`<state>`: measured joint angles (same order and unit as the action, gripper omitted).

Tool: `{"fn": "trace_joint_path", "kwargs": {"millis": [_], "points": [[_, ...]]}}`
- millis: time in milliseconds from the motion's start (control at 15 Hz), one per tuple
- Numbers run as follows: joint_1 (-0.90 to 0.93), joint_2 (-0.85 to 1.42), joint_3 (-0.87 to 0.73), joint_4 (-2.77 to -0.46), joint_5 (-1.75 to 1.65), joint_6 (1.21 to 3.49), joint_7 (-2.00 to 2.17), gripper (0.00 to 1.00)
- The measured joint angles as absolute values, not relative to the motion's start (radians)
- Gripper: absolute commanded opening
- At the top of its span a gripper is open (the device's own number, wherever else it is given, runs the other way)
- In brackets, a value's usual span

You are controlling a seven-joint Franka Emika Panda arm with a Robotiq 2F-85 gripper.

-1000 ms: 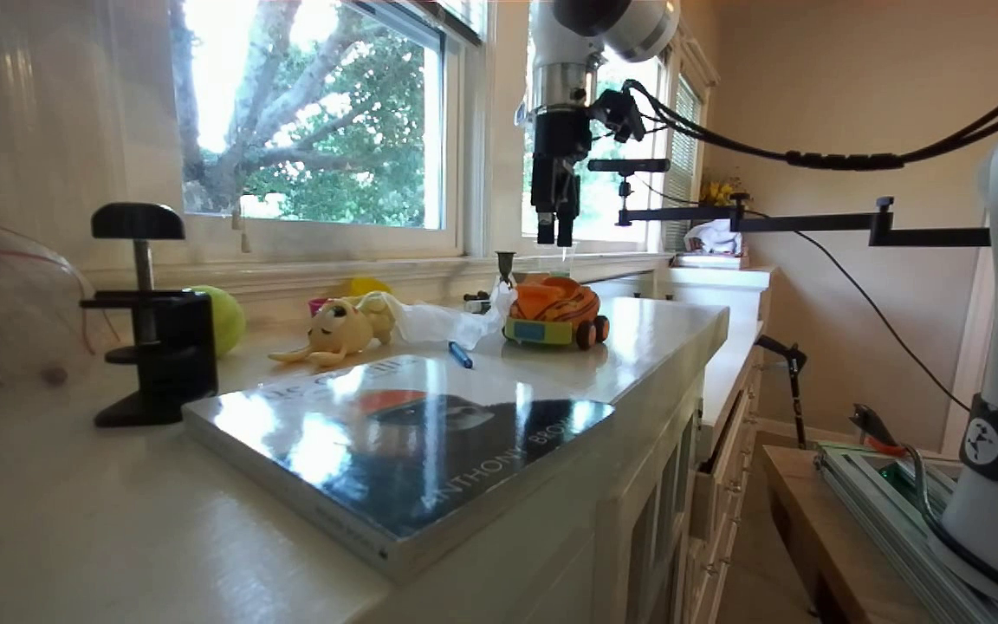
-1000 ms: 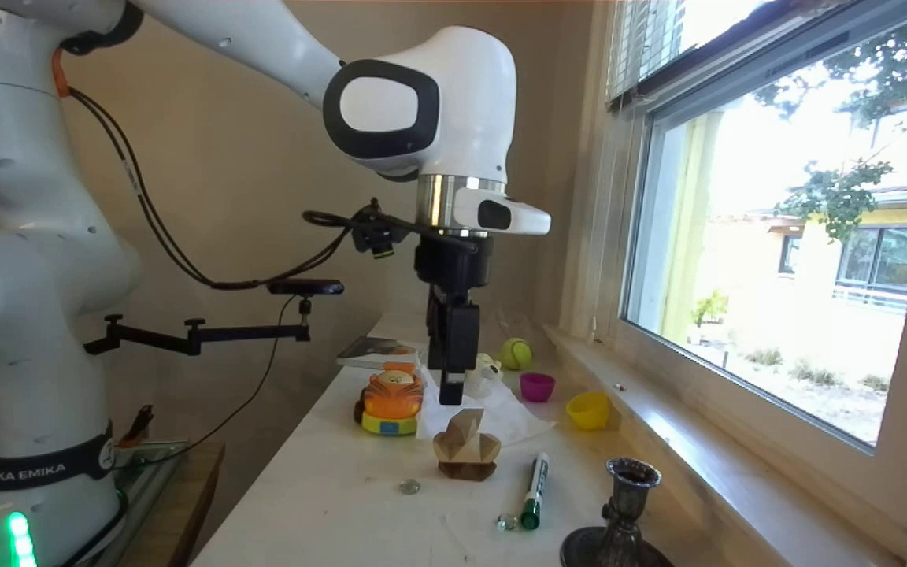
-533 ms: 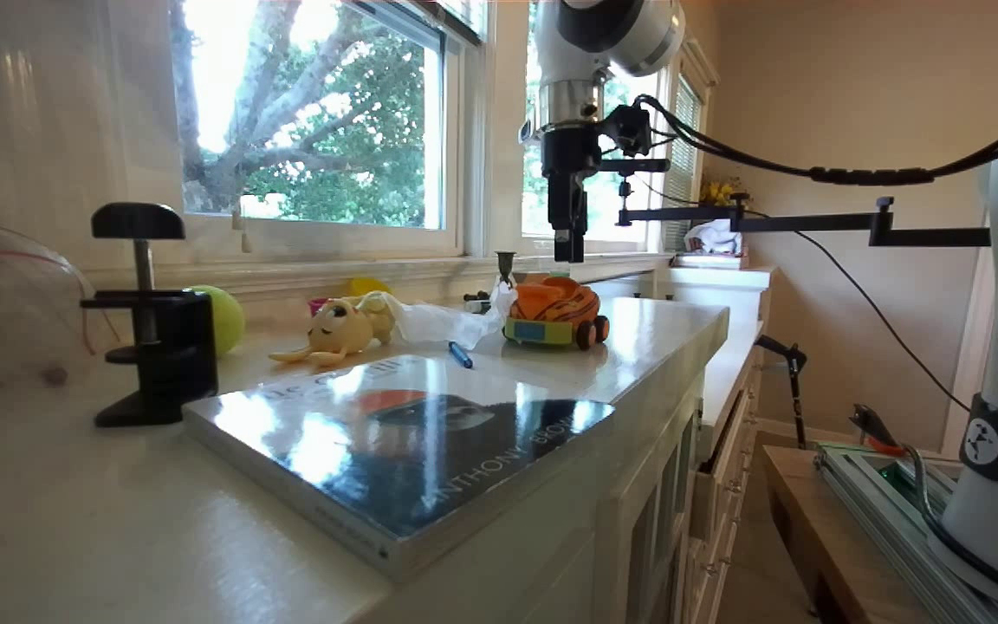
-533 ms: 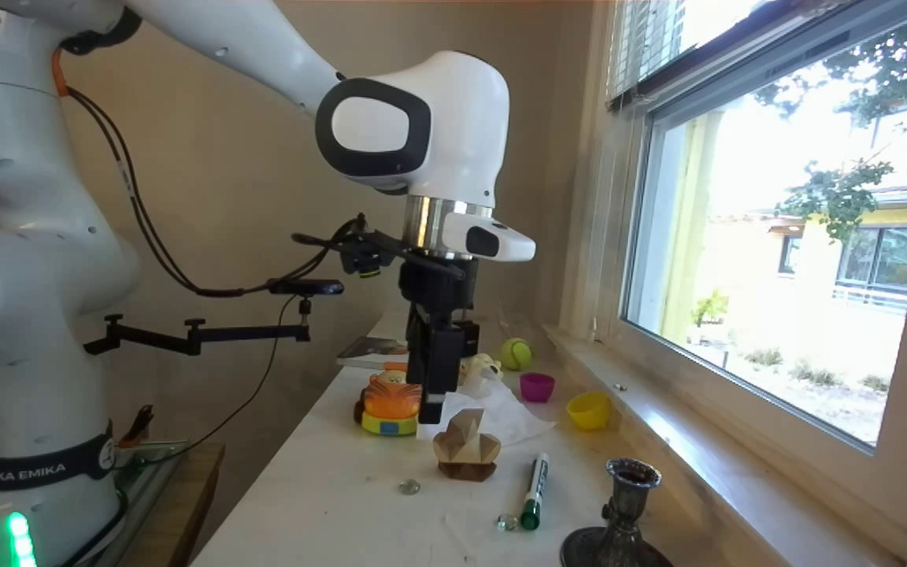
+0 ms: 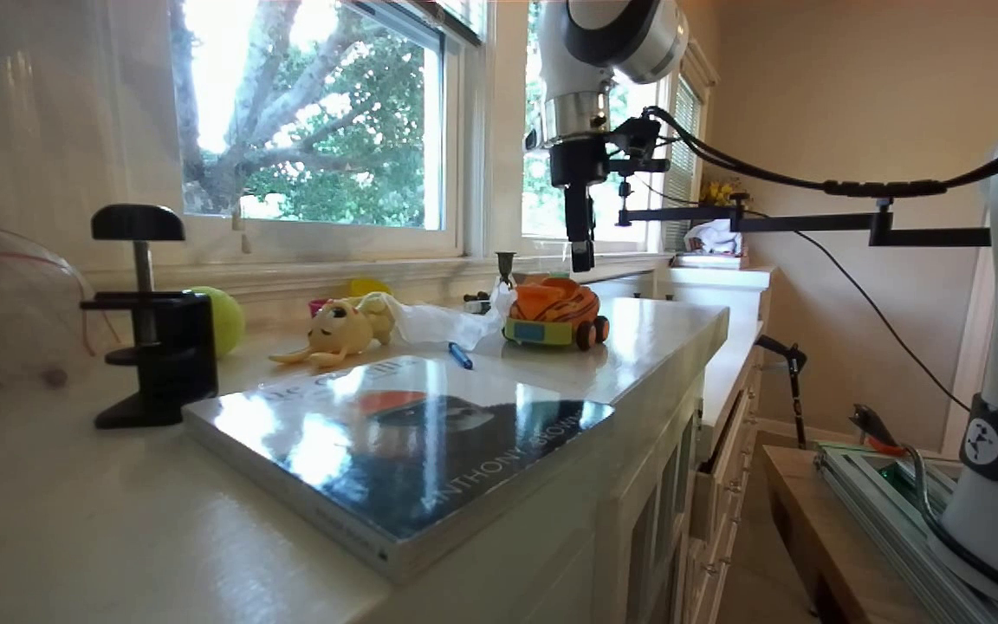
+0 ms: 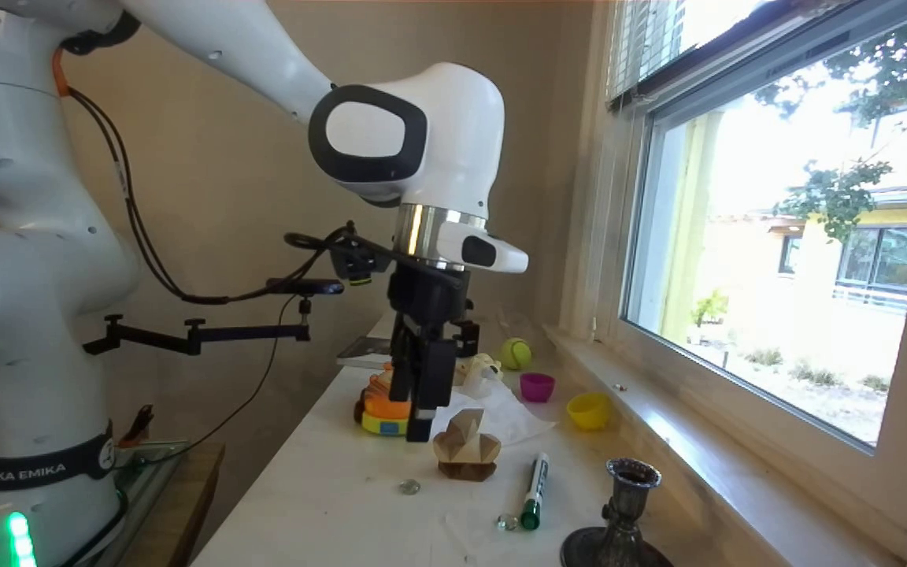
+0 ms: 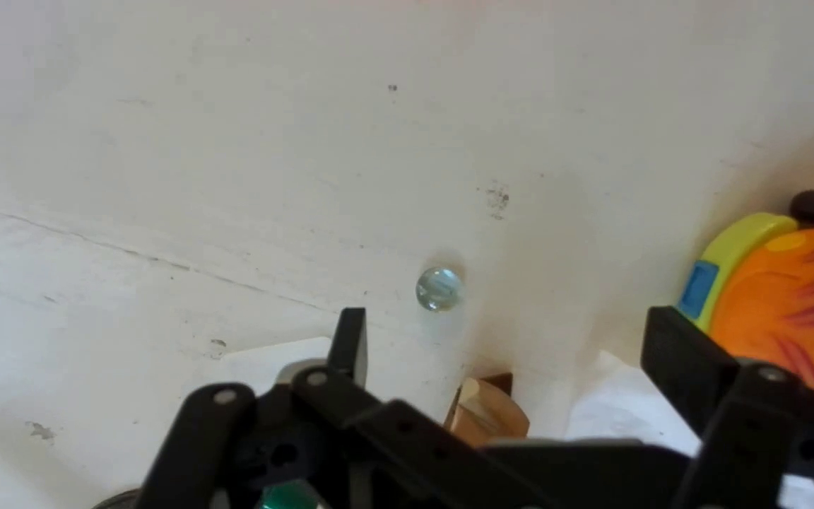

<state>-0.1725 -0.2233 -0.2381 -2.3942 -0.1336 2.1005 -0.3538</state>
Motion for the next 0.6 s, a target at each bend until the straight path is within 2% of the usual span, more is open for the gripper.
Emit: {"fn": "trace_joint_path", "kwargs": {"millis": [600], "points": [[-0.209,-0.220,-0.255,-2.446,-0.147,2.217,-0.353,1.00]]}}
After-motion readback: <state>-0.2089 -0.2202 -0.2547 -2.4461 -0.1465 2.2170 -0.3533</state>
